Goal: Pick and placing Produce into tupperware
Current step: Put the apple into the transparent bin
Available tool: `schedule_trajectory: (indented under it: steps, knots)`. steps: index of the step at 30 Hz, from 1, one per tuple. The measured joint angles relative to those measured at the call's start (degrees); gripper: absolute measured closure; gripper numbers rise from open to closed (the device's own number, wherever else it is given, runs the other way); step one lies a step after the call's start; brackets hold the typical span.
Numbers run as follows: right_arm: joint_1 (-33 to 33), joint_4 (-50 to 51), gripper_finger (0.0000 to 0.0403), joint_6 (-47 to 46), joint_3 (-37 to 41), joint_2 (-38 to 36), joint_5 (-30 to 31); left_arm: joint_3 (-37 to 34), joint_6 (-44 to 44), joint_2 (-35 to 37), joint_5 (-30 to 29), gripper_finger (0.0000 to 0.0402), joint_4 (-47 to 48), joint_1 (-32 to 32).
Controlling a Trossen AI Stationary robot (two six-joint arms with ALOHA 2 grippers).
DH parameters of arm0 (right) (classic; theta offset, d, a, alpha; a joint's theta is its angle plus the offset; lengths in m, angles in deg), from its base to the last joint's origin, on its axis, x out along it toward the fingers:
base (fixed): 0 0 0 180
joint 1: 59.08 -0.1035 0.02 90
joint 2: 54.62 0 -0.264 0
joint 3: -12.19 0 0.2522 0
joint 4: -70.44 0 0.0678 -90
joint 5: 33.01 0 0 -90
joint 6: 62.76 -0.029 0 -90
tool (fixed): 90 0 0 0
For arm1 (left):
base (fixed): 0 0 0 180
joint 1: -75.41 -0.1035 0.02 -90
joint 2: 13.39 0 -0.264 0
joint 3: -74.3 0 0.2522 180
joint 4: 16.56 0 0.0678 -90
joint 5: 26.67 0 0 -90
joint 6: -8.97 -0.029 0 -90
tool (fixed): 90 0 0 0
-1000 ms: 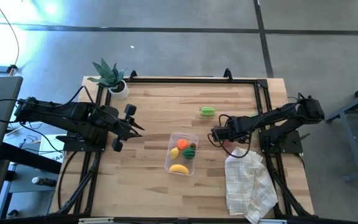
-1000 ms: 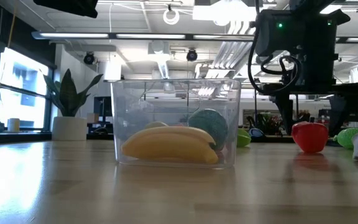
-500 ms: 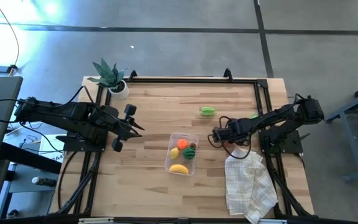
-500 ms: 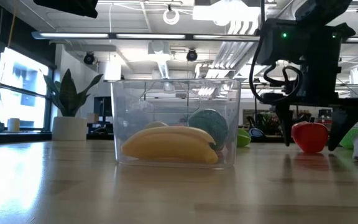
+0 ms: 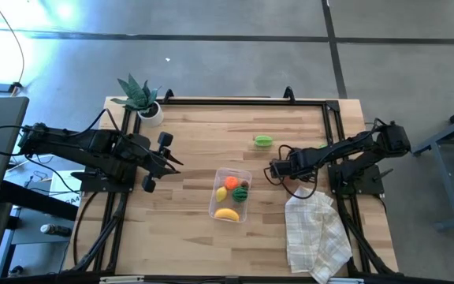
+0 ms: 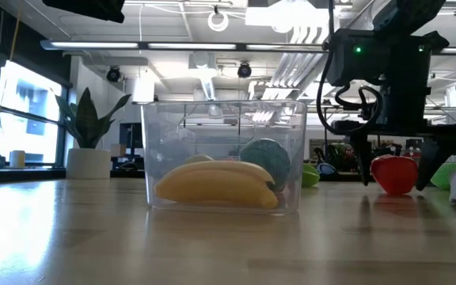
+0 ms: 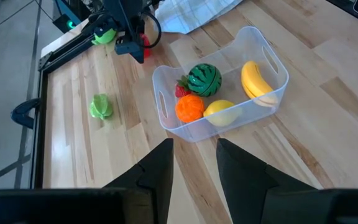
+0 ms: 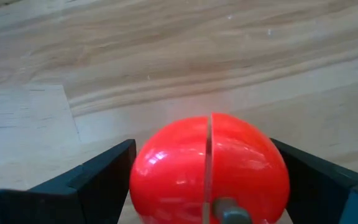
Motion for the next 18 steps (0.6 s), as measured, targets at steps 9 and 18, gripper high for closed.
schedule_trajectory:
  steps: [9,18]
  knots:
    - [0.0,0.0,0.0061,0.2,0.0,0.0,0.1,0.0,0.0,0.0,0.0,0.0291,0.0,0.0]
    - [0.0,0.0,0.0074,1.3,0.0,0.0,0.0,0.0,0.0,0.0,0.0,0.0291,0.0,0.0]
